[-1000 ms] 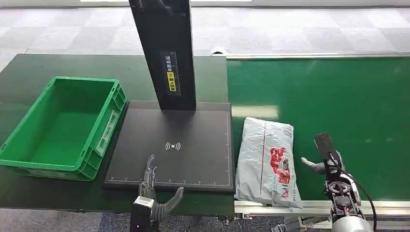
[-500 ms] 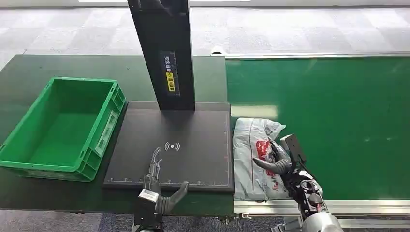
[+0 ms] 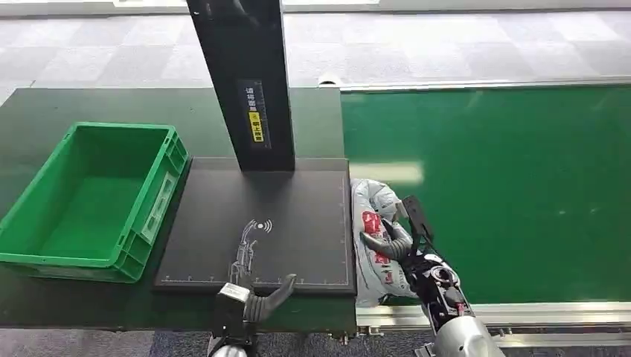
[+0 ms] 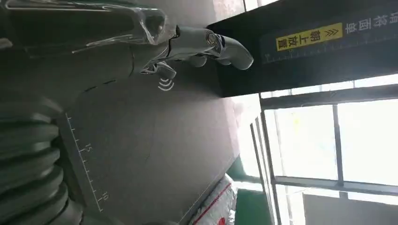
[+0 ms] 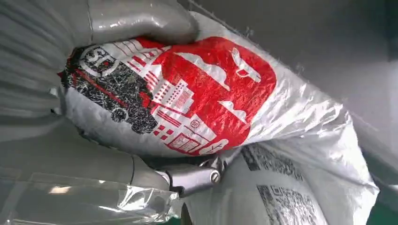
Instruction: Moved the parcel from conveyor to table for the left to box.
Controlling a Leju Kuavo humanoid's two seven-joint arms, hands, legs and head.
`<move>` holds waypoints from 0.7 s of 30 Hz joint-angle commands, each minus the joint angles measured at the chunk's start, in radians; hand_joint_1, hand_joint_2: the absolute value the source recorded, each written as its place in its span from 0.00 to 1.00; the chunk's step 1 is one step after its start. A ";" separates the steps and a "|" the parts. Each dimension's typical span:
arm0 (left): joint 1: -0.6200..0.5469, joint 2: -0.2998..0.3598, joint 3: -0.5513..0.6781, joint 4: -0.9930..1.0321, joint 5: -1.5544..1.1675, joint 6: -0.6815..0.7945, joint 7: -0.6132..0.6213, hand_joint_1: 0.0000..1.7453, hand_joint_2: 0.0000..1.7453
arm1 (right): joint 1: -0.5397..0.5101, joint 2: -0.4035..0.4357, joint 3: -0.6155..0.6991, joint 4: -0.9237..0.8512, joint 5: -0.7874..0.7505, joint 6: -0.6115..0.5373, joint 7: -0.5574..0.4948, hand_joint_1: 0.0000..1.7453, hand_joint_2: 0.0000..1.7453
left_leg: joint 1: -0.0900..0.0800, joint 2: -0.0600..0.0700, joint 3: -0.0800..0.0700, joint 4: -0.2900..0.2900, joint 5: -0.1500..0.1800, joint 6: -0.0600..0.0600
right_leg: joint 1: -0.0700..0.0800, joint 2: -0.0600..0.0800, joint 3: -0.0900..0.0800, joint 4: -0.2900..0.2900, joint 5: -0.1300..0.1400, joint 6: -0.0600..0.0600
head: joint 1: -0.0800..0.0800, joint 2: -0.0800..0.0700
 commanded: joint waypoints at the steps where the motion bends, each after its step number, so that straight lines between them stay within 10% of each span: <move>1: 0.001 -0.016 -0.020 0.057 0.019 0.033 0.001 0.00 1.00 | 0.028 -0.012 0.079 0.073 0.016 -0.115 0.042 1.00 1.00 | 0.001 -0.002 0.001 -0.002 0.001 -0.002 | 0.001 -0.003 0.002 -0.002 0.001 0.000 | 0.000 0.000; 8: 0.062 0.001 -0.006 -0.019 0.039 0.115 0.001 0.00 1.00 | 0.042 -0.035 0.193 -0.170 0.066 -0.319 -0.132 1.00 1.00 | 0.002 -0.001 0.001 -0.001 0.001 -0.001 | 0.002 -0.002 0.001 -0.001 0.001 0.000 | 0.000 0.000; 12: 0.072 0.007 -0.007 -0.032 0.043 0.125 0.001 0.00 1.00 | 0.085 -0.044 0.243 -0.344 0.034 -0.310 -0.035 1.00 1.00 | 0.001 -0.004 -0.002 -0.003 0.002 -0.002 | 0.001 -0.004 -0.001 -0.001 0.001 0.001 | 0.000 0.000; 16: 0.094 0.029 -0.020 -0.042 0.042 0.150 0.001 0.00 1.00 | 0.263 -0.135 0.314 -1.029 0.049 -0.627 -0.063 1.00 1.00 | 0.001 -0.010 -0.008 0.000 0.002 -0.001 | 0.000 -0.010 -0.005 0.001 0.000 0.000 | 0.000 0.000; 21: 0.102 0.065 -0.029 -0.045 0.051 0.108 0.001 0.00 1.00 | 0.457 -0.235 0.188 -1.516 0.074 -0.762 -0.068 1.00 1.00 | -0.002 -0.028 -0.014 0.001 0.003 0.001 | -0.004 -0.028 -0.007 0.002 -0.004 0.003 | 0.000 0.000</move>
